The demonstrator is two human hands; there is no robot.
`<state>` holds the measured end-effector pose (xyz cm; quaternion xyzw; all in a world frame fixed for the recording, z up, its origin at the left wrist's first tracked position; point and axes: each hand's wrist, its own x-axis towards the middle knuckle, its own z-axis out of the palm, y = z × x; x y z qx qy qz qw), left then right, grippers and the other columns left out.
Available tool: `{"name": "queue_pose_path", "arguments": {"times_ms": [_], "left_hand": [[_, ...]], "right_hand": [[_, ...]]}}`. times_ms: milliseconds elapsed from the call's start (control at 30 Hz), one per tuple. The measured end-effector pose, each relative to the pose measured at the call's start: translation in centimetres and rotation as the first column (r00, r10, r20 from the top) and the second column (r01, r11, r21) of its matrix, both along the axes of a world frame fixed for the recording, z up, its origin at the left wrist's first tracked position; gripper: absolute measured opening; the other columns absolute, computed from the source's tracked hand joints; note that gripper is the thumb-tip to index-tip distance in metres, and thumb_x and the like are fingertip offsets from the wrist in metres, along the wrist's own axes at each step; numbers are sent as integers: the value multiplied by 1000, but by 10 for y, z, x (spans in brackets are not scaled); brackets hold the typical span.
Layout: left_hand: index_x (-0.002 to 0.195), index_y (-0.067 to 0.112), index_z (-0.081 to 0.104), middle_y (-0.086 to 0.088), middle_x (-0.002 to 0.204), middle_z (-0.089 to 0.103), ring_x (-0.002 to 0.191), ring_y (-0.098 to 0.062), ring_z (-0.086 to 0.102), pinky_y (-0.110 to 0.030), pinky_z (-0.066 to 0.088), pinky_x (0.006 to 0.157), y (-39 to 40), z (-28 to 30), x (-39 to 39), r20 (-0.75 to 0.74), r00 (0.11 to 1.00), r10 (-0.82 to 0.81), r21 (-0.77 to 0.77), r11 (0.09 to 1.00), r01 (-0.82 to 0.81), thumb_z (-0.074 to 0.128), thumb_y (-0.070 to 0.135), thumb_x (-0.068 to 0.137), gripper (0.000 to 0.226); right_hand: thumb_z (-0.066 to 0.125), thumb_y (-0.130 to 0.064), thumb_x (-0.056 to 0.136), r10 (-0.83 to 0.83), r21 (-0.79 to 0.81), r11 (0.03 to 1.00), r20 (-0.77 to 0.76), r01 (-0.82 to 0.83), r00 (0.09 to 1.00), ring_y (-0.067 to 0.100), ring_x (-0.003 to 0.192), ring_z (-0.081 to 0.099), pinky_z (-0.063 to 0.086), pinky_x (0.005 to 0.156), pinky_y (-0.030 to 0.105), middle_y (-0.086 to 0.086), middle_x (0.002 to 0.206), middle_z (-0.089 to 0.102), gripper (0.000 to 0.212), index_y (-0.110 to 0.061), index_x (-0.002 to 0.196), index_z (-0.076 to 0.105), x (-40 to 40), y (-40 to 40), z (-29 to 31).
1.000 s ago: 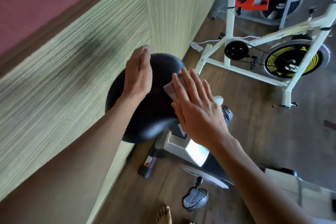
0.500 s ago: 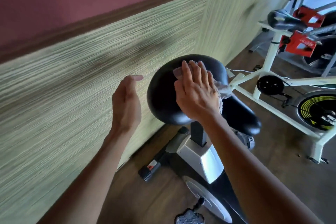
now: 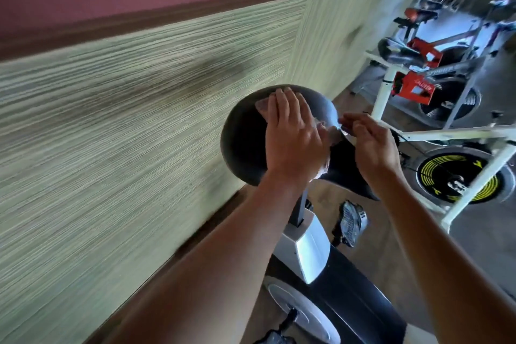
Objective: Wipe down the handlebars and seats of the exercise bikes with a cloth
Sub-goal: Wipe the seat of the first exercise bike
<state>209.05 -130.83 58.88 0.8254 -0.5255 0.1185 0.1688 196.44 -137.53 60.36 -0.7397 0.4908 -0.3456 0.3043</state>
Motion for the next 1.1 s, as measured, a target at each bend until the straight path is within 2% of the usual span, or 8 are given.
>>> {"name": "queue_pose_path", "arguments": {"times_ms": [100,300,433,533,700,833,1000,1100], "left_hand": [[143,-11,48,-34,146,49,142,-46,40,-52,25,122,11,-15,2,75,992,-100,-126,986,108,35,46,105,70],[153,-9,29,-35,151,38,146,-47,31,-52,19,124,39,-26,-10,306,947,-93,-20,994,105,21,44,109,70],[146,-7,44,-31,144,50,142,-45,40,-51,25,122,28,-31,-20,313,949,-45,-147,985,95,25,49,110,69],[140,-3,50,-27,141,54,140,-42,43,-50,26,121,10,-33,-44,281,958,-59,-217,968,123,23,50,108,68],[131,3,60,-19,131,60,132,-39,50,-50,26,121,-17,-44,-90,245,955,-166,-376,892,251,34,42,102,55],[124,1,65,-20,120,64,122,-41,56,-54,32,114,-29,-51,-111,356,905,-235,-428,820,381,38,41,100,54],[133,-1,60,-24,128,62,125,-43,56,-55,37,112,-22,-52,-84,482,825,-294,-347,801,488,31,56,104,70],[140,0,54,-24,134,59,129,-41,54,-51,38,114,-6,-53,-46,544,812,-212,-275,869,411,29,69,101,83]], "right_hand": [[41,-23,91,18,61,998,168,-29,986,10,104,72,54,100,35,-4,103,77,40,-16,111,75,-2,-5,0],[42,-24,91,66,127,985,348,-117,935,20,103,73,52,103,38,6,100,79,35,-17,98,76,-9,-7,-2],[44,-24,95,147,157,957,468,-245,872,25,107,70,51,96,30,17,106,76,34,-9,99,74,-18,-11,0],[41,-23,103,83,258,925,580,-279,811,19,109,69,44,106,36,15,113,75,34,-10,103,72,-34,-17,6],[41,-22,107,168,32,982,328,-188,930,12,108,70,48,105,33,6,107,77,38,-4,106,74,-76,-27,-3],[35,-28,111,124,50,986,415,-158,902,20,103,72,54,98,33,5,97,78,44,-10,99,73,-106,-36,-9],[38,-22,108,192,-50,981,276,-186,942,0,94,66,48,85,15,-5,97,73,37,-10,101,72,-88,-19,-18],[39,-34,103,203,-166,971,185,-173,961,1,100,62,47,90,19,-9,102,70,40,-10,113,70,-60,-9,-20]]}}
